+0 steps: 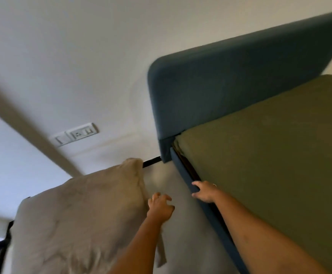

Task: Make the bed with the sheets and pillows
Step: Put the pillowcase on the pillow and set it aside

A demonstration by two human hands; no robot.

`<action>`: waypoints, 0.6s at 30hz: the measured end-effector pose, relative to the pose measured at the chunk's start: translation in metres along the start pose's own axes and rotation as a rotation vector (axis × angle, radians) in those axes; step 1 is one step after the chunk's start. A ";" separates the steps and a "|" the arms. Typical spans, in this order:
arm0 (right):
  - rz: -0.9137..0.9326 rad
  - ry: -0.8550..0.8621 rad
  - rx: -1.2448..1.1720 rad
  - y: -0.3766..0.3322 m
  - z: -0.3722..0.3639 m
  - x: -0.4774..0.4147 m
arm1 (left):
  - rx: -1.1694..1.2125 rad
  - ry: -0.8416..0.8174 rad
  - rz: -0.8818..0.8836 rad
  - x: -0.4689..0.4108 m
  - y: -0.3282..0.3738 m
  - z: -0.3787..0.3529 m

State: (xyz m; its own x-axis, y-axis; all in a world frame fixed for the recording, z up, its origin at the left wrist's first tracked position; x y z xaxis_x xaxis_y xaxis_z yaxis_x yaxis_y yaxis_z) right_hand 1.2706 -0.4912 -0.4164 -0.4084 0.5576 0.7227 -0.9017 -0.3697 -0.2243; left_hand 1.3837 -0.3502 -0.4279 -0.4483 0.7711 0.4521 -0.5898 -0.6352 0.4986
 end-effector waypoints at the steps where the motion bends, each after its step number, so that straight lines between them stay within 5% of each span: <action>1: -0.022 -0.007 -0.020 0.025 0.003 0.005 | -0.004 -0.022 -0.031 0.001 0.021 -0.013; 8: -0.164 0.051 -0.090 0.167 0.052 0.036 | -0.039 -0.124 -0.212 -0.003 0.153 -0.058; 18: -0.225 0.134 -0.190 0.234 0.093 0.035 | -0.027 -0.209 -0.283 -0.060 0.219 -0.066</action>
State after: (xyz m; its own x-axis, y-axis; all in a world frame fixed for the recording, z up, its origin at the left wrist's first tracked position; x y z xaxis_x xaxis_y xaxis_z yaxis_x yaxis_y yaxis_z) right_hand 1.0586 -0.6272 -0.3833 -0.1996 0.7074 0.6781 -0.9767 -0.0877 -0.1960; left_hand 1.2369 -0.5333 -0.3948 -0.1191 0.8890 0.4422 -0.6897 -0.3944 0.6073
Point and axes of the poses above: each hand's wrist, its own x-axis away from the middle knuckle, its own z-axis out of the back of the hand, y = z × x, the point moved 8 cm from there along -x, towards the middle knuckle, and after that the axes turned 10 degrees about -z, right-handed, at the moved point
